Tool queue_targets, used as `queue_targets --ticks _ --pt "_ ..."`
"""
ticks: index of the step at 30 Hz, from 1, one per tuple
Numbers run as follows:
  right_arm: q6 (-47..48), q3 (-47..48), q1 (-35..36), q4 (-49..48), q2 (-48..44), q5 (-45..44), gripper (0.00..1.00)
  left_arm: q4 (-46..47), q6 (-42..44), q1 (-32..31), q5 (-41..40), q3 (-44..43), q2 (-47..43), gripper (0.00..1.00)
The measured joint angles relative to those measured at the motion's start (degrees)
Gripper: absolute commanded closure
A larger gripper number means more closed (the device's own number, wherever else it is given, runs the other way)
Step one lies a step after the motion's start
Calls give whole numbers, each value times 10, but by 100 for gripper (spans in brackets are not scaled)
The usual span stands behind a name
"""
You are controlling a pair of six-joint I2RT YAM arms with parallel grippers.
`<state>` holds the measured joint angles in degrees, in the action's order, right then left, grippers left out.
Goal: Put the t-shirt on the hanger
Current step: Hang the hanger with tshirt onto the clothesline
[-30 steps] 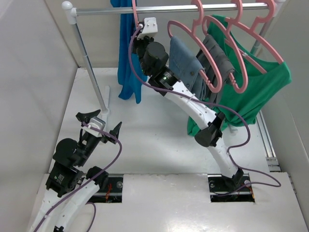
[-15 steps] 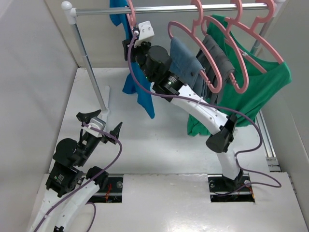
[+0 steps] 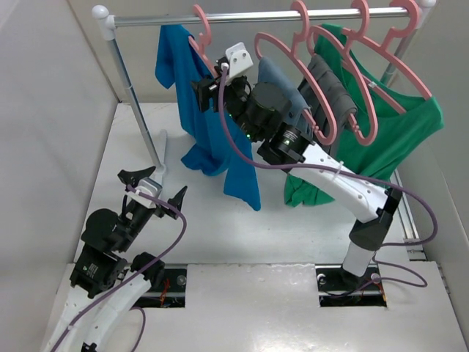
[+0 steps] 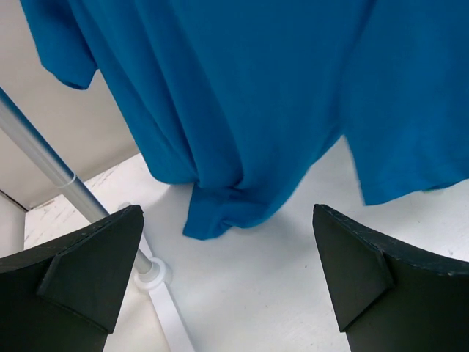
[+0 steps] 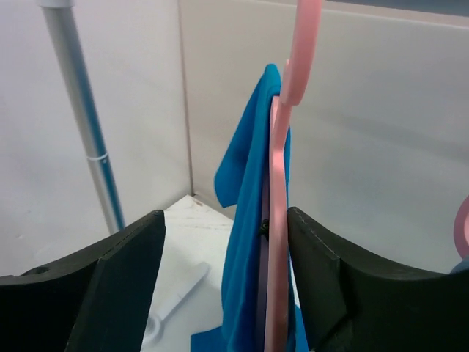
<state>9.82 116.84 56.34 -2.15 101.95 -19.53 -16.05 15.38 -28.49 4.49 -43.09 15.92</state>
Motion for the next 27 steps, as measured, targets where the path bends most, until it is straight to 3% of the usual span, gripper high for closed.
queue_targets --ticks 6,11,21,27 --pt "9 -69 2 1 -57 34 20 1 0 0 2 0 4 0" --pt "24 -90 3 19 -88 77 0 6 0 0 3 4 4 0" --pt "59 -146 16 69 -206 157 0 7 4 0 -12 34 3 0" --pt "70 -279 38 87 -330 195 0 14 10 0 -43 63 -2 0"
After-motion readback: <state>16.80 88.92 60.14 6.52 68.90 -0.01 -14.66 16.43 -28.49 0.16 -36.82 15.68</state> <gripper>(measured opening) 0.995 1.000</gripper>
